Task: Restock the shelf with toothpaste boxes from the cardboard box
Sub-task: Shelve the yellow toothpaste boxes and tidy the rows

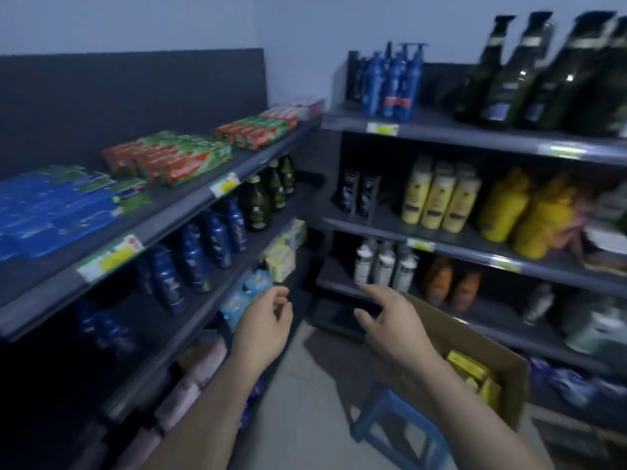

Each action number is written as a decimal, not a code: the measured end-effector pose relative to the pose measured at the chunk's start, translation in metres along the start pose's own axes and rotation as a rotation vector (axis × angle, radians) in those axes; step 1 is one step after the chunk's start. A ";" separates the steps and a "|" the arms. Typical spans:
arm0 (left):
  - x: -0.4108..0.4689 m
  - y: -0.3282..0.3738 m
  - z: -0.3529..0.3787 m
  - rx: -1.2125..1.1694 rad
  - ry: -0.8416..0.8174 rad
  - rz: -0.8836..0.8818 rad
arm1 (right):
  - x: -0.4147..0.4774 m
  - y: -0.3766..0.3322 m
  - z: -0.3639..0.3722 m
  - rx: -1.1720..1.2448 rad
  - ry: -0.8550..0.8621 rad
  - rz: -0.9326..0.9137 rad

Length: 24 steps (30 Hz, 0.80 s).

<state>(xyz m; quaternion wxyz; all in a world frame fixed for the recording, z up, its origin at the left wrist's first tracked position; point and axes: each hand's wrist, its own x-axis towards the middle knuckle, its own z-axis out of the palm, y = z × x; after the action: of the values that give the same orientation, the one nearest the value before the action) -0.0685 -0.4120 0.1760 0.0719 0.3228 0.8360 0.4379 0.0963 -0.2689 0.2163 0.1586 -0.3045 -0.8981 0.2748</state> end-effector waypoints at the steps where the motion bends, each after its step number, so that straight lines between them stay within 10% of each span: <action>1: 0.007 0.001 0.018 0.025 -0.046 0.027 | -0.001 0.017 -0.002 -0.011 0.009 0.051; 24: 0.162 0.000 0.295 0.280 -0.858 0.219 | 0.037 0.243 -0.001 0.084 0.110 1.002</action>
<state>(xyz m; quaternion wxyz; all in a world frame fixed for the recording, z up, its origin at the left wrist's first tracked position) -0.0761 -0.1124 0.0237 0.3204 0.5680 0.7426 0.1526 0.1804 -0.0838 0.0774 0.0664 -0.7055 -0.6202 0.3364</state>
